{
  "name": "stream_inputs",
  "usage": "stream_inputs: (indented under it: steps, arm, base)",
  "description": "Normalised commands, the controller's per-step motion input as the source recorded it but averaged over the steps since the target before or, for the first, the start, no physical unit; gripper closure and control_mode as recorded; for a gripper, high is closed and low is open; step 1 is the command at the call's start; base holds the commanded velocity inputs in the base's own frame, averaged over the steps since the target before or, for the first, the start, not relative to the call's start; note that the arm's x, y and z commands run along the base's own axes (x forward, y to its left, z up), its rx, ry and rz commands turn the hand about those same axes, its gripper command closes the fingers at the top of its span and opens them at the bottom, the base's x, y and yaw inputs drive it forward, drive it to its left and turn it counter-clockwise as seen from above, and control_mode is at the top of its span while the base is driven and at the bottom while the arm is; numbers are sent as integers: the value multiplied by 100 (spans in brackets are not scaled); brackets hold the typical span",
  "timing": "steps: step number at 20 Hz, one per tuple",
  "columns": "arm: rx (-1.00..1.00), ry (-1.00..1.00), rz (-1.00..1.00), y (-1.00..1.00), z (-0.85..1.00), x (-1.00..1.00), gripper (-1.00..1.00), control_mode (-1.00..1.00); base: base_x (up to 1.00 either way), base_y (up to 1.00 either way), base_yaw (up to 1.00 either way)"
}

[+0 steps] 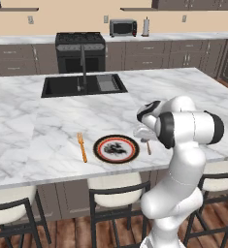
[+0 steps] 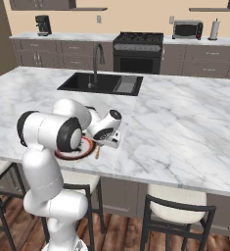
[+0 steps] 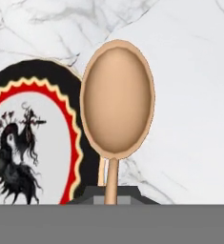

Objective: Take the fork and place it on the left side of the plate. Then take the spoon and place it on the right side of the plate. Make sure they're directly next to the plate.

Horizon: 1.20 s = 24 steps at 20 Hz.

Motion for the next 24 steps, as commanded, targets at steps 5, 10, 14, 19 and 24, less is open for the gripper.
stream_inputs:
  steps: [5,10,14,19,24]
  arm:
    - [4,0,0,0,-33,15,100,-100]
    - [4,0,0,0,-32,19,100,-100]
    - [6,0,0,0,-21,23,100,-100]
    - [5,0,0,0,-14,23,100,-100]
    - [4,0,0,0,-2,5,-100,-100]
  base:
    - [0,0,0]
    - [0,0,0]
    - [0,0,0]
    - [0,0,0]
    - [0,0,0]
